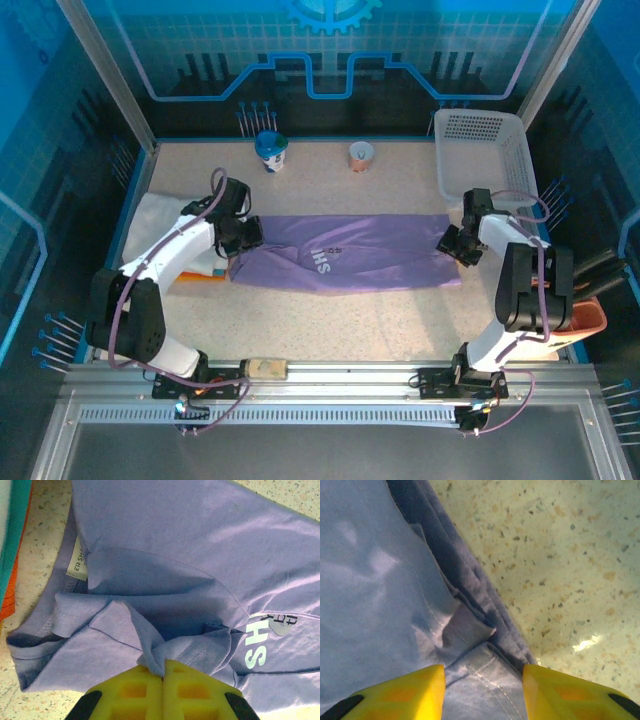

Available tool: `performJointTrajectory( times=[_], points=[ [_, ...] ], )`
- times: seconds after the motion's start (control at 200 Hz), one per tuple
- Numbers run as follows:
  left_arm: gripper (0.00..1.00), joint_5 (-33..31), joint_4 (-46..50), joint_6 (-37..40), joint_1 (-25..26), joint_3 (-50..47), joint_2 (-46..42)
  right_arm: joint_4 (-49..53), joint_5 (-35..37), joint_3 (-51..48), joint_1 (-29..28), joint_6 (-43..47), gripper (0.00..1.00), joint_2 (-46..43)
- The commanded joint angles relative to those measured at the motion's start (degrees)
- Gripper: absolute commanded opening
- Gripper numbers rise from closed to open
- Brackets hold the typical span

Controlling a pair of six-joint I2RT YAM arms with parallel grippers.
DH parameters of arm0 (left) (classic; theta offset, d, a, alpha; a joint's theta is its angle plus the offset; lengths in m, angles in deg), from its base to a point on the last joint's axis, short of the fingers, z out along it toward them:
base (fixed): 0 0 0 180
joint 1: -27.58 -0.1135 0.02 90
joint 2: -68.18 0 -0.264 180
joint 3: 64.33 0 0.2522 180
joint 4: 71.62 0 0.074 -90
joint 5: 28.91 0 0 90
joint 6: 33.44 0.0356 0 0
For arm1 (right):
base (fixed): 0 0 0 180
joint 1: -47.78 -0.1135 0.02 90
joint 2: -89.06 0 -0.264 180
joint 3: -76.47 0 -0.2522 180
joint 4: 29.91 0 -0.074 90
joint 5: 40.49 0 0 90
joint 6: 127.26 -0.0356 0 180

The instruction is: Fold and stack the t-shirts

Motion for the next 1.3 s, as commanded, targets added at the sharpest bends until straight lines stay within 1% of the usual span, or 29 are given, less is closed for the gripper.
performJointTrajectory(
  times=[0.0, 0.135, 0.23, 0.42, 0.51, 0.535, 0.67, 0.72, 0.76, 0.79, 0.83, 0.891, 0.936, 1.031, 1.156, 1.296],
  points=[
    [0.0, 0.8, -0.3, 1.2, -0.5, -1.4, -1.8, -0.1, 1.1, 1.7, 0.3, 0.5, 0.44, 1.5],
    [0.0, 0.9, -0.3, 1.1, -0.5, -2.0, -2.1, 0.0, 1.6, 1.7, -0.2, 0.7, 0.38, 1.9],
    [0.0, 0.9, -0.4, 1.0, -0.5, -2.1, -2.1, 0.2, 1.5, 1.8, -0.2, 0.7, 0.3, 2.1],
    [0.0, 0.8, -0.6, 1.0, -0.5, -2.3, -2.1, 0.4, 1.9, 1.8, -0.4, 0.7, 0.21, 1.9],
    [0.0, 0.7, -0.6, 1.0, -0.5, -2.4, -2.2, 0.5, 2.2, 1.8, -0.5, 0.7, 0.12, 1.8],
    [0.0, 0.7, -0.6, 1.0, -0.5, -2.2, -2.3, 0.6, 2.2, 1.7, -0.4, 0.7, 0.09, 1.8],
    [0.0, 0.6, -0.6, 1.0, -0.5, -2.2, -2.3, 0.6, 2.2, 1.6, -0.4, 0.6, 0.03, 1.9],
    [0.0, 0.7, -0.5, 1.0, -0.5, -2.3, -2.3, 0.7, 2.3, 1.5, -0.4, 0.5, 0.05, 1.9],
    [0.0, 0.7, -0.5, 1.0, -0.5, -2.3, -2.3, 0.7, 2.3, 1.5, -0.4, 0.6, 0.12, 1.7],
    [0.0, 0.7, -0.5, 1.0, -0.5, -2.4, -2.3, 0.4, 2.3, 1.4, -0.4, 0.7, 0.22, 1.6],
    [0.0, 0.7, -0.6, 1.0, -0.5, -2.5, -2.5, 0.2, 2.4, 1.3, -0.5, 0.7, 0.32, 1.6],
    [0.0, 0.7, -0.6, 0.9, -0.5, -2.7, -2.5, 0.4, 2.5, 1.5, -0.5, 0.7, 0.39, 1.8],
    [0.0, 0.8, -0.6, 0.9, -0.5, -2.8, -2.6, 0.7, 2.9, 1.6, -0.6, 0.7, 0.42, 2.0],
    [0.0, 0.9, -0.8, 0.8, -0.5, -2.9, -2.5, 0.6, 2.9, 1.5, -0.7, 0.9, 0.42, 2.4],
    [0.0, 1.0, -0.9, 0.7, -0.6, -3.0, -2.5, 0.5, 2.5, 1.5, -1.5, 0.8, 0.36, 3.0],
    [0.0, 1.0, -1.0, 0.7, -0.5, -3.1, -2.6, 0.4, 3.1, 1.5, -2.5, 0.7, 0.37, 3.5]
  ],
)
